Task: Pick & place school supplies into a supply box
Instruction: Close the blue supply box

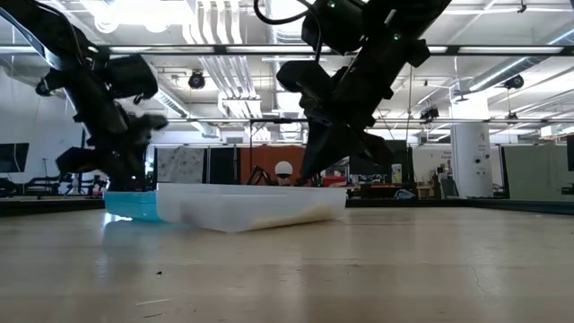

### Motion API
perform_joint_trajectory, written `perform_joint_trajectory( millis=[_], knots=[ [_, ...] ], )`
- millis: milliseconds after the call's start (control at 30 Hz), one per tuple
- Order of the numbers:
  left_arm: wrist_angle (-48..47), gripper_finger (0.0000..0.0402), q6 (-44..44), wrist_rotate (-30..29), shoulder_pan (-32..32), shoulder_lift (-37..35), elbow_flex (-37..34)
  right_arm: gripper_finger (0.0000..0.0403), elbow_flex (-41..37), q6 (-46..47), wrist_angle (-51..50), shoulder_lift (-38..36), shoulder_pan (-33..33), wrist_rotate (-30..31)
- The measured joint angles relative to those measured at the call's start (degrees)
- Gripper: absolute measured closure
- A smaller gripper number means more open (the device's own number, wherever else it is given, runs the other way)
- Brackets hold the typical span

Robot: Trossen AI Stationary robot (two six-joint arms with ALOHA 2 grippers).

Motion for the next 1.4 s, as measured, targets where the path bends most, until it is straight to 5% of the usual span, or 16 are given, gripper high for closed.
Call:
perform_joint_trajectory(
  millis=[100, 500, 867, 1400],
  knots=[
    [-1.8, 0.0331, 1.8, -3.1, 0.1, 2.6, -0.3, 0.0394, 0.0, 0.9, 0.1, 0.0, 0.8, -0.3],
    [6.0, 0.0331, 3.8, 4.5, 0.1, 14.4, -0.5, 0.0394, 0.0, 1.6, 3.6, 0.7, 0.3, 2.5],
    [7.6, 0.0331, 4.8, 8.5, 0.1, 14.1, -0.3, 0.0394, 8.1, -6.3, 1.3, 10.1, -1.0, 0.1],
    [10.1, 0.0331, 3.7, 24.7, 0.0, 12.9, 3.9, 0.0394, 10.9, -11.5, -6.7, 11.0, -0.9, 0.0]
  ],
)
